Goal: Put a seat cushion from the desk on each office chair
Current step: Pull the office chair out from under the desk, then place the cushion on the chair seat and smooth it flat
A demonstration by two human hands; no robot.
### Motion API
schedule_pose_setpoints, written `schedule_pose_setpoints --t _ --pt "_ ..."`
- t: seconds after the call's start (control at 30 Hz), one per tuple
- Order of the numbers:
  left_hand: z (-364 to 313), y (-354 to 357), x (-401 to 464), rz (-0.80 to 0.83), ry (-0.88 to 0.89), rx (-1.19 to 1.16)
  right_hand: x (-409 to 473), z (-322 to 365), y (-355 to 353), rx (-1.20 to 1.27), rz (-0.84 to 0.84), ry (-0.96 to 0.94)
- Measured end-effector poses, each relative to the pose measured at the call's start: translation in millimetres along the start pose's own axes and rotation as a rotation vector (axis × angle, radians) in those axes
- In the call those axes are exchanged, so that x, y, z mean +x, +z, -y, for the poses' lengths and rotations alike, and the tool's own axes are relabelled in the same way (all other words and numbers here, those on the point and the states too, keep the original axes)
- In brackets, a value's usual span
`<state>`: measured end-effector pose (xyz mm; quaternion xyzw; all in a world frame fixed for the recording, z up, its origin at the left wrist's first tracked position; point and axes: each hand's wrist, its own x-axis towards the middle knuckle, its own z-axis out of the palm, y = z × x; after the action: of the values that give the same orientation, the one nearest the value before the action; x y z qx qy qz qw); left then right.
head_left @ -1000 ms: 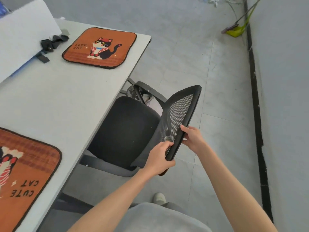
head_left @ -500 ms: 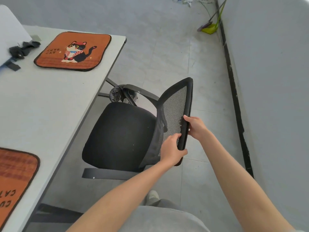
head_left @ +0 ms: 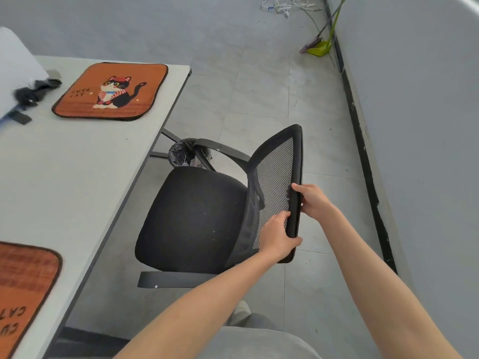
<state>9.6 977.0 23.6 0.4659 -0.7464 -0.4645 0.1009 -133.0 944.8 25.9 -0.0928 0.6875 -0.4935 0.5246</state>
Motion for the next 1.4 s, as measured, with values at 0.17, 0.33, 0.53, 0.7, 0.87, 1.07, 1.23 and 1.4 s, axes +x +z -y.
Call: schedule_pose_setpoints --t 0.17,0.33,0.53,0.7,0.87,1.07,1.23,1.4 --pt "-5.7 15.9 1.0 0.025 0.014 0.029 -4.9 -1.2 -17.4 -0.014 -0.009 0.007" --pt "-6.0 19.3 9.5 0.071 0.008 0.005 -6.3 1.8 -23.3 -0.079 0.013 0.001" --pt "18.8 -39.0 3.9 0.124 -0.013 -0.205 -3.2 11.3 -18.0 -0.895 -0.295 -0.304" --pt "96.8 -119.3 -31.7 -0.179 -0.190 -0.283 -19.9 16.1 57.2 -1.083 -0.208 -0.691" --pt "182.7 -188.0 -104.0 -0.515 -0.447 -0.450 -27.9 -17.5 198.6 -1.200 0.193 -0.752" --pt "274.0 -255.0 -211.4 -0.867 -0.685 -0.505 -80.7 -96.6 370.2 -1.364 0.747 -0.921" --pt "342.8 -303.6 -296.1 -1.066 -0.866 -0.463 -128.4 -163.0 501.0 -1.452 0.954 -1.038" --pt "401.6 -332.4 -364.7 -1.255 -1.089 -0.482 -142.1 -203.4 584.4 -1.687 0.836 -0.963"
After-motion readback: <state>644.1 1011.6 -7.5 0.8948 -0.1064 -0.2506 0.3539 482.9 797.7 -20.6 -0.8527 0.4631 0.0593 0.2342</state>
